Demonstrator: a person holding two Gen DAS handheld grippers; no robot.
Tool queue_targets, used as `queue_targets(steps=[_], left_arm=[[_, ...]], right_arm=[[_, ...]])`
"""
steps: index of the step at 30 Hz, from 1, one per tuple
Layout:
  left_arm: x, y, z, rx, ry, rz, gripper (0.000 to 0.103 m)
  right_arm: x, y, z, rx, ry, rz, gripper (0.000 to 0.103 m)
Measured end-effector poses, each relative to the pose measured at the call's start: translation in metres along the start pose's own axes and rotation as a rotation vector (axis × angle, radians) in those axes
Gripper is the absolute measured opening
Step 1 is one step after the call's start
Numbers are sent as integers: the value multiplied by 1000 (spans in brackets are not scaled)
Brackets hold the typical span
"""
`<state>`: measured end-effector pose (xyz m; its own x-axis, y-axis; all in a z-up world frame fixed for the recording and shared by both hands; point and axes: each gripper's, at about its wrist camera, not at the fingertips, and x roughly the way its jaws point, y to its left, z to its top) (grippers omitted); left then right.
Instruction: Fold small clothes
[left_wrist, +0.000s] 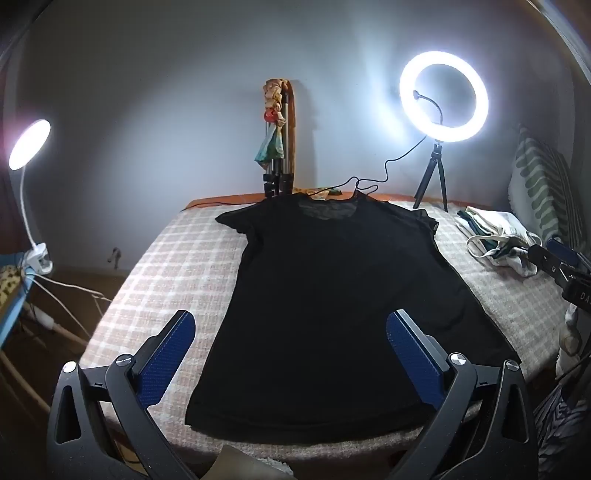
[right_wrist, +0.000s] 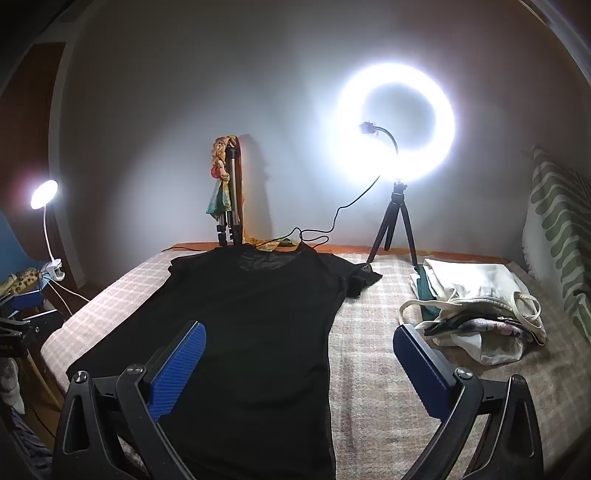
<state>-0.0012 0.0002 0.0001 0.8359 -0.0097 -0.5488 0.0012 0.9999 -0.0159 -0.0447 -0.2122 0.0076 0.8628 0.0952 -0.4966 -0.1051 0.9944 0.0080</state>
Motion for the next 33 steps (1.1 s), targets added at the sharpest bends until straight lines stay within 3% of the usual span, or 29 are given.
queue_targets(steps=[33], left_arm=[[2,3,0,-5,6,27,103]], right_arm=[[1,-3,-2,9,7,7,103]])
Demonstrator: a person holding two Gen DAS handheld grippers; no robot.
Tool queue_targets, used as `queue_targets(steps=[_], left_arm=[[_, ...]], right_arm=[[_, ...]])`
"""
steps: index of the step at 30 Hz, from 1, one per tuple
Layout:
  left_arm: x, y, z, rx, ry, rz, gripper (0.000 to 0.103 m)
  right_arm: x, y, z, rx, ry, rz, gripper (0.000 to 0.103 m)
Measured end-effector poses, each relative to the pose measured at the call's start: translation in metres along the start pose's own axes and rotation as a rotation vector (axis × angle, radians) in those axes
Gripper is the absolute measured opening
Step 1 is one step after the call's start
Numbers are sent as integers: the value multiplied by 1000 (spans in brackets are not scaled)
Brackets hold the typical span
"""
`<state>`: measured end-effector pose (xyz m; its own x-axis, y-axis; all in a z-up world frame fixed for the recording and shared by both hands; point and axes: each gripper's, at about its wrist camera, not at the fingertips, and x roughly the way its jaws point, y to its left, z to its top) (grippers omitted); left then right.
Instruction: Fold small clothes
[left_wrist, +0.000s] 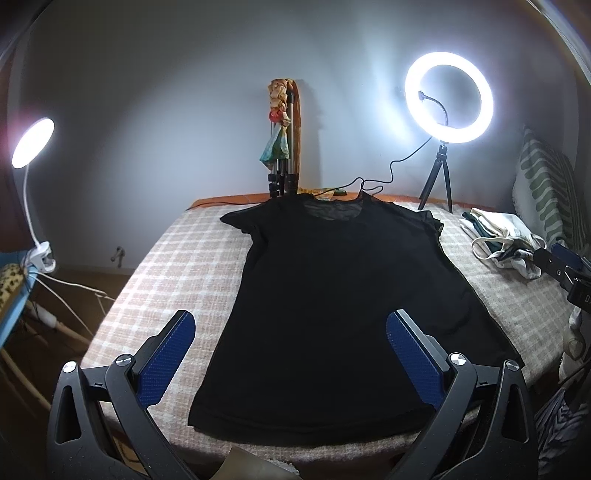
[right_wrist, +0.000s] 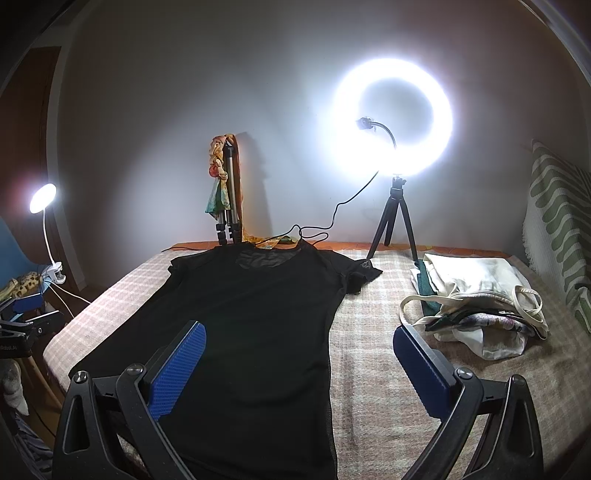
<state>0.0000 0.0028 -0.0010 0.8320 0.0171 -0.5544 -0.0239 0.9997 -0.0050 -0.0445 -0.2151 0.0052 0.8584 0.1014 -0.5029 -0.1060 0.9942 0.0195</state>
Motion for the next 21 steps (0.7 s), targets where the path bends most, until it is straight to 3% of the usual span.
queue_targets(steps=[21], left_arm=[[-6,-3,3,7,-31,22,103]], right_arm=[[0,-1,0,2,1,1,103]])
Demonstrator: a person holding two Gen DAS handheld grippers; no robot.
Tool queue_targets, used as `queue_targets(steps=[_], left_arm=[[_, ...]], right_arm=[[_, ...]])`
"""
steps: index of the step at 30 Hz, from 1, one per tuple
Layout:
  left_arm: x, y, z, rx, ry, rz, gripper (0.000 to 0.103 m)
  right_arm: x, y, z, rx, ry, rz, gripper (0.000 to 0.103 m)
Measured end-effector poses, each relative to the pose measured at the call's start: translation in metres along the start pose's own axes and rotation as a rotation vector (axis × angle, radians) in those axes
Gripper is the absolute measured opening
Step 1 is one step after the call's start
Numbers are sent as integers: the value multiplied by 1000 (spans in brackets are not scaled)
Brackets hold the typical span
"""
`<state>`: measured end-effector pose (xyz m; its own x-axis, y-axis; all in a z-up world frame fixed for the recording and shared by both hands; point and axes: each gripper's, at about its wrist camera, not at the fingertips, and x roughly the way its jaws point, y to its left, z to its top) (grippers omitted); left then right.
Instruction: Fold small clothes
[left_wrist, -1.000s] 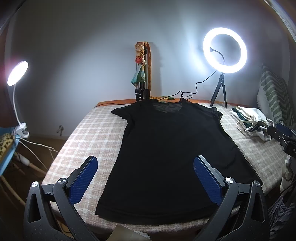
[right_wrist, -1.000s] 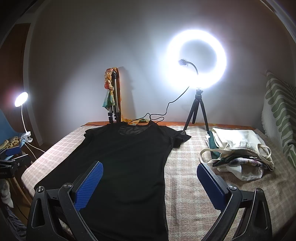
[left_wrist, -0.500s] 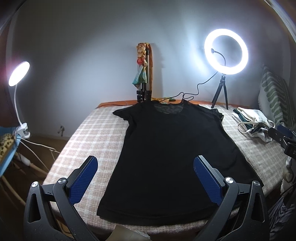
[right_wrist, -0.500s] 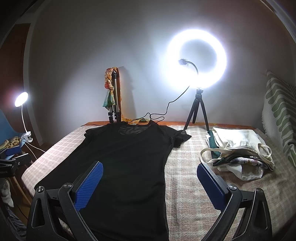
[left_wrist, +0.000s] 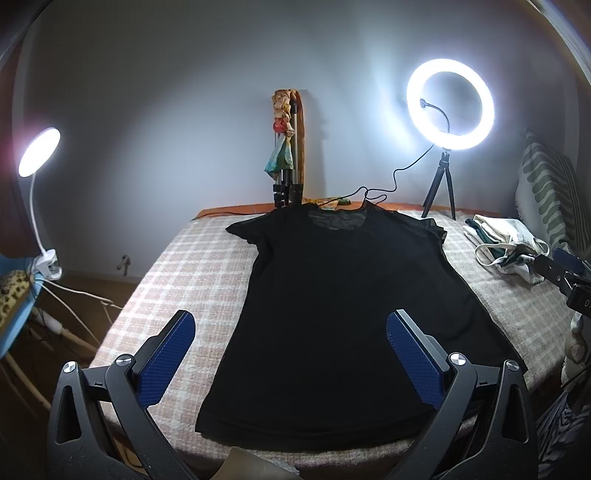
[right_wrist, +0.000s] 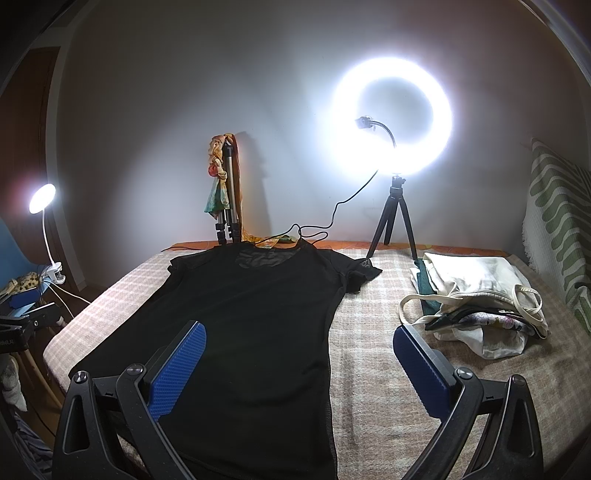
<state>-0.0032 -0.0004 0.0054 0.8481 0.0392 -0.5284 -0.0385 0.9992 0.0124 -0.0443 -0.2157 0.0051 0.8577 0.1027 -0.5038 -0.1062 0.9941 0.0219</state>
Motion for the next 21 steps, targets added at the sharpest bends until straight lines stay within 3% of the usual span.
queue_targets(steps=[21], left_arm=[[0,2,1,5,-4,10,103]], right_arm=[[3,2,-2,1,14,12,103]])
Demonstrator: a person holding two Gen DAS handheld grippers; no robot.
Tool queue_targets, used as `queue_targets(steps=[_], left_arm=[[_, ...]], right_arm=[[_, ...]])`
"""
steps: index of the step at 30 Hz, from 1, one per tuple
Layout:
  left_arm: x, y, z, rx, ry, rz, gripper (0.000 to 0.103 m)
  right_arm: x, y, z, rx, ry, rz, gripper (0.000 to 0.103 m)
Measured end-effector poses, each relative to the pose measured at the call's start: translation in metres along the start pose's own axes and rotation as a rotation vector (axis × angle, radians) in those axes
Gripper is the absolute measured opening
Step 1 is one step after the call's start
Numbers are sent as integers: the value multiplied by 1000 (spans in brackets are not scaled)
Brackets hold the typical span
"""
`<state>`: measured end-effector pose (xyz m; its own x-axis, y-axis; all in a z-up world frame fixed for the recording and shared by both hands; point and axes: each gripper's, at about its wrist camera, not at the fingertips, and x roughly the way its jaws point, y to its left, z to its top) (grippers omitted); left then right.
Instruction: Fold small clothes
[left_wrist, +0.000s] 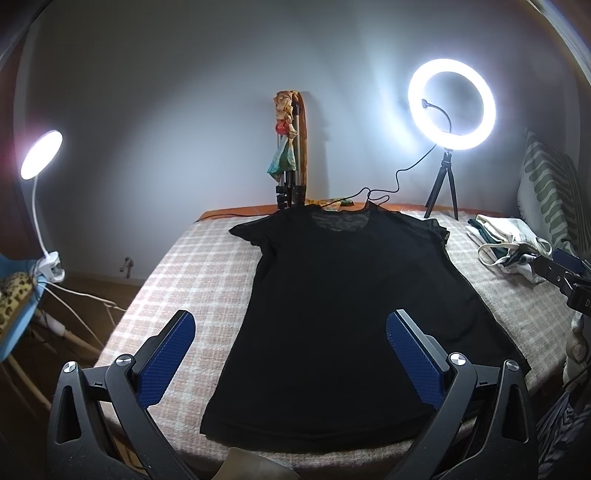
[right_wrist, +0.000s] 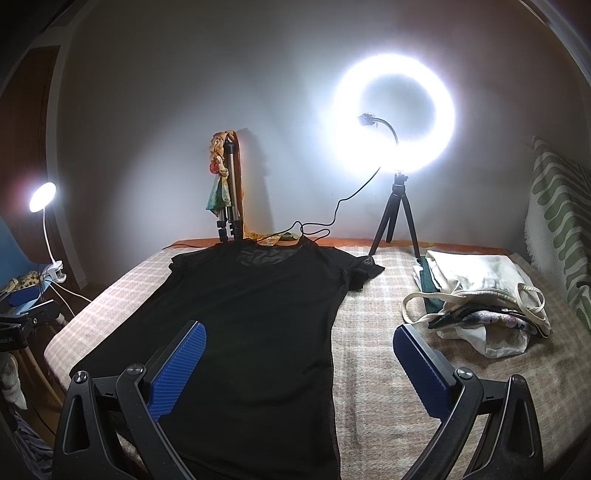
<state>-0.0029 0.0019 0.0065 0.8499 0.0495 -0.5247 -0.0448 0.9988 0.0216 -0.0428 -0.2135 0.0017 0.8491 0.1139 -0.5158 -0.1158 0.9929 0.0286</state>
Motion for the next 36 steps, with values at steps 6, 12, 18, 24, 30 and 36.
queue_targets(steps=[6,12,18,24,30,36], left_arm=[[1,3,-1,-6,2,4,103],[3,11,-2,-23,9,15,103],[8,35,-1,-97,50,12,103],[19,42,-5,-35,112,38,103],[30,55,-14,-51,173,-5,102],[41,74,-26,-138,220,-102,82]], right_arm=[[5,4,3,-3,22,17,103],[14,9,13,28,58,51,103],[23,17,34,38,90,77,102],[43,37,65,1,101,93,101],[74,69,97,-21,90,173,99],[119,100,127,-24,139,280,92]])
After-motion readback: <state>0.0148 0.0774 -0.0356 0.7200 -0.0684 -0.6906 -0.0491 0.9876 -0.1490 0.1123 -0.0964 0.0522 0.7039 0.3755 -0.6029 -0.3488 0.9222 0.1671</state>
